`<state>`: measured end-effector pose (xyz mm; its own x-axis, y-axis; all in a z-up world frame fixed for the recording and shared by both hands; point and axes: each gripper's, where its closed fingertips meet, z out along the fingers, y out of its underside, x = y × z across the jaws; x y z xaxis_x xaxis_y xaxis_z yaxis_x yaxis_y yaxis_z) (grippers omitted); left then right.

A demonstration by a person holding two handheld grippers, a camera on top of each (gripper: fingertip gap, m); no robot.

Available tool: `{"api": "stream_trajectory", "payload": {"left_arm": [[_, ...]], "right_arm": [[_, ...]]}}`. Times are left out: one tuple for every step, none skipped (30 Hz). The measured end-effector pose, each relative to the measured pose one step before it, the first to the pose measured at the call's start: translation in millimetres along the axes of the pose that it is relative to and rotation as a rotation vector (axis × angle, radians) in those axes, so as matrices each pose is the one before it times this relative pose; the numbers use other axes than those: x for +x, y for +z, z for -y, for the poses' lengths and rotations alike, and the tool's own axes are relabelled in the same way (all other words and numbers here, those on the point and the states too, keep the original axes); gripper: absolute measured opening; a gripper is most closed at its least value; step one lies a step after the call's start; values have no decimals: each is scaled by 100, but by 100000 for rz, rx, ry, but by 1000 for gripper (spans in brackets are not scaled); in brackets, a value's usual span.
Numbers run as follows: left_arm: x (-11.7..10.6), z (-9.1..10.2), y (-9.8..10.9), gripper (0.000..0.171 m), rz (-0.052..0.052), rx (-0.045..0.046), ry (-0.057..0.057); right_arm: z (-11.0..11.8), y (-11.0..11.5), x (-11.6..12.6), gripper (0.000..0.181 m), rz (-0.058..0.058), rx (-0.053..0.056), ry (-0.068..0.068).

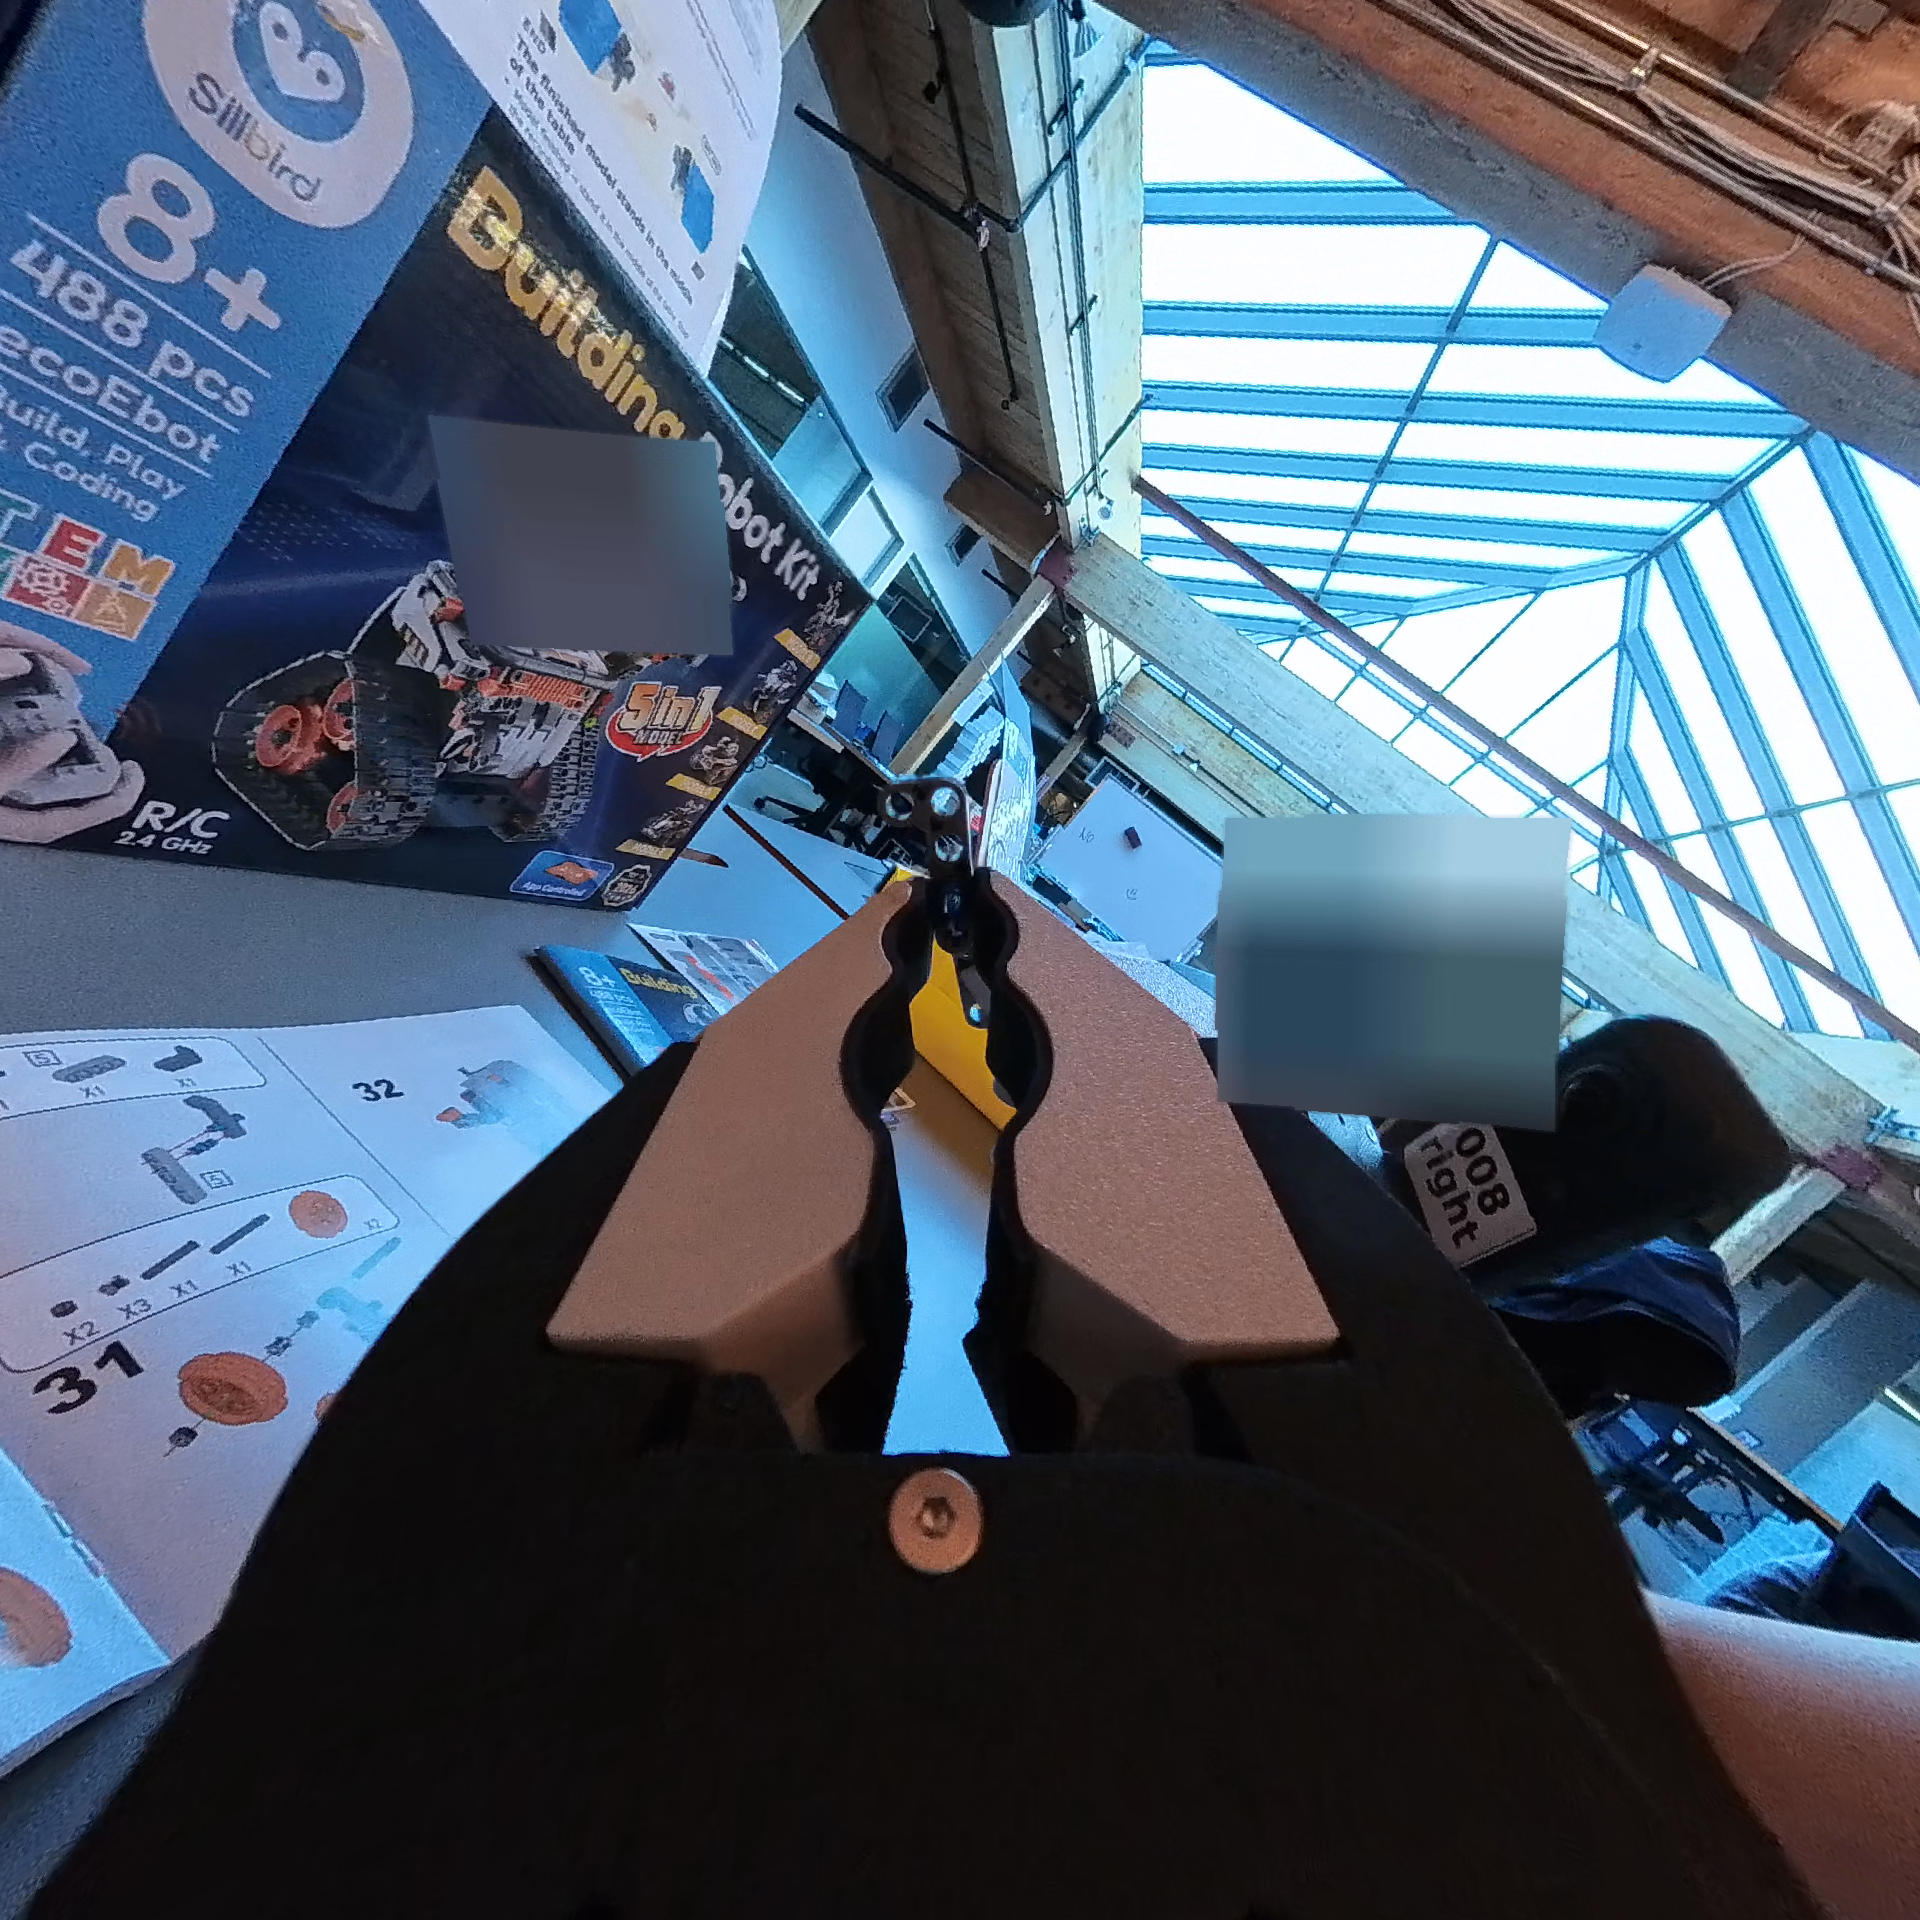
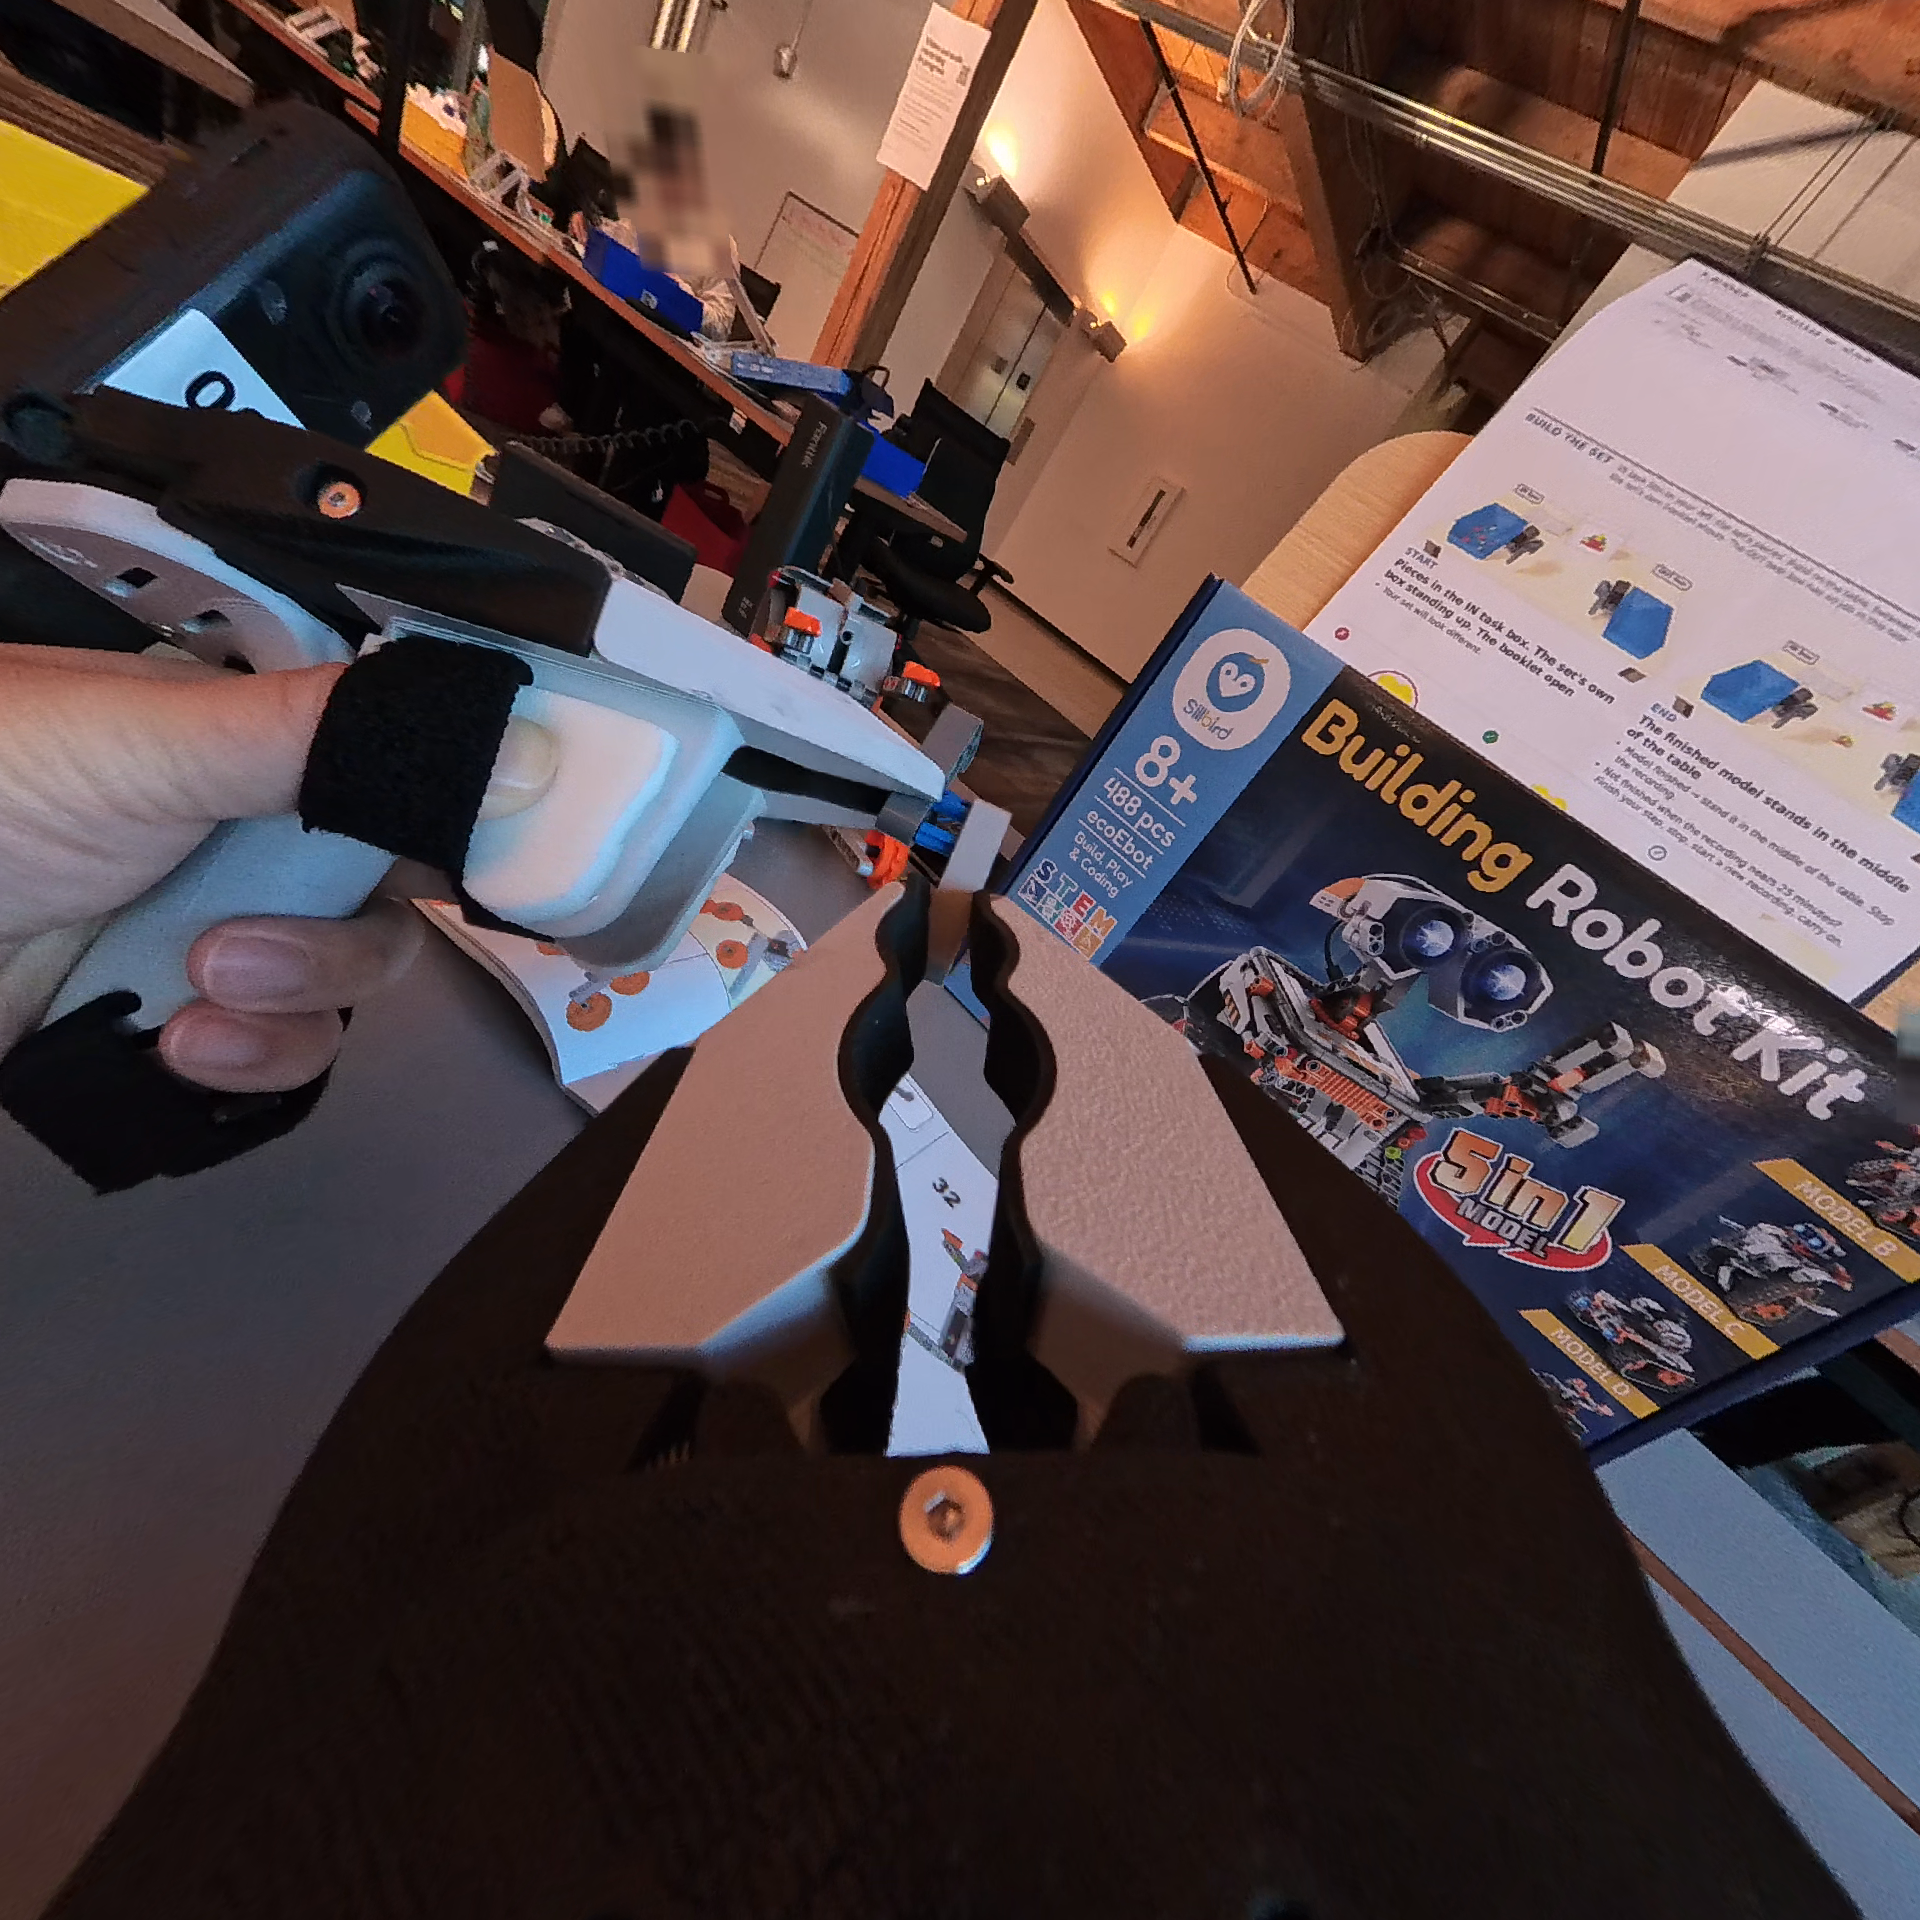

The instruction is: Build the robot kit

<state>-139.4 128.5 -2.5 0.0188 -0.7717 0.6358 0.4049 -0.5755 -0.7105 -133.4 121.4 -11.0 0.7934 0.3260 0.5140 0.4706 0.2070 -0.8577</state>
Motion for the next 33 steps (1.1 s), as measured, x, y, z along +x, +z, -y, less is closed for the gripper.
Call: {"api": "stream_trajectory", "payload": {"left_arm": [[-81, -20, 3, 5, 195, -56, -436], [-34, 2, 14, 5, -112, 16, -711], [-59, 6, -7, 5, -10, -10, -760], [-72, 2, -18, 5, 182, 187, -519], [-9, 11, 7, 5, -186, 209, -694], [-27, 27, -18, 5, -120, 283, -666], [-13, 33, -4, 5, -36, 379, -319], [-17, -17, 13, 5, -11, -143, -144], [-38, 11, -7, 5, 311, -150, 506], [-16, 27, -10, 5, 304, 14, 414], [-16, 1, 11, 5, 84, -106, 136], [-29, -4, -13, 5, 129, -102, 44], [-61, -23, 0, 5, 391, -91, 192], [-39, -17, -9, 5, 337, -89, 193], [-20, -15, 2, 5, 55, -352, 132], [15, 19, -16, 5, -152, -298, 224], [-1, -17, -14, 5, 88, -603, 374], [-53, -85, -7, 5, 454, -1092, 771], [-18, -24, 11, 5, 487, -580, 927], [21, 4, 29, 5, 379, 147, 1099], [15, 13, 0, 5, 174, -22, 731], [1, 44, -3, 5, 126, 185, 211], [-53, 6, -15, 5, 577, 564, 225], [-48, 19, -28, 5, 346, 686, -98], [-47, 16, -18, 5, 125, 402, -437], [-38, 30, -13, 5, 59, 398, -260], [-52, 27, -15, 5, 206, 457, -135], [-3, 28, -17, 5, -54, 308, -35], [1, 15, -12, 5, -165, 30, -212], [-6, -7, 6, 5, 168, 93, 281], [44, 14, 13, 5, -96, 37, 468], [38, 16, -7, 5, -163, -129, 335], [-8, -24, 5, 5, 266, -176, 604]], "right_arm": [[-52, 33, 3, 6, -512, -441, -651], [-24, 34, 27, 6, -506, -307, -638], [-37, 44, -20, 6, -24, -303, -83], [-45, 45, -3, 6, -142, -281, 717], [-36, 43, 24, 5, -344, -176, 608], [5, 45, -15, 5, -212, -180, 735], [-47, 64, 27, 5, -481, -436, 777], [-74, 41, 35, 5, -458, -443, 417], [-2, 45, -12, 5, -224, -99, 328], [-16, 26, 5, 5, -276, -176, 254], [-3, 12, 18, 5, -284, -106, -4], [9, 5, -14, 5, -299, -4, -315], [-47, 10, -6, 5, -203, -322, -40], [-18, 15, -7, 5, -66, -202, -39], [-6, -6, -4, 5, 269, -25, 169], [36, -11, -20, 5, 627, 338, 490], [-55, 2, -26, 5, 627, -209, 58], [-75, -20, -15, 5, 513, -250, -99], [-8, -10, 11, 5, -118, -90, 260], [-2, 8, 38, 6, -285, -323, 394], [49, -15, -1, 6, 59, 32, 501], [15, 19, 1, 6, -343, -24, -99], [-36, 45, -41, 6, -437, -478, 82], [-11, 46, -28, 6, -318, -169, 427], [-11, 34, -21, 5, -183, -116, 259], [0, 47, -15, 6, -257, -151, 183], [-26, 38, -20, 6, -217, -361, 401], [43, 7, -20, 6, -74, 316, 166], [11, -2, -10, 6, -81, 57, -384], [-43, 24, 27, 6, -371, -424, -65], [47, -26, 13, 6, -259, 166, 301], [34, -17, -11, 6, -20, 120, 22], [-80, 20, 9, 6, -265, -620, -62]]}}
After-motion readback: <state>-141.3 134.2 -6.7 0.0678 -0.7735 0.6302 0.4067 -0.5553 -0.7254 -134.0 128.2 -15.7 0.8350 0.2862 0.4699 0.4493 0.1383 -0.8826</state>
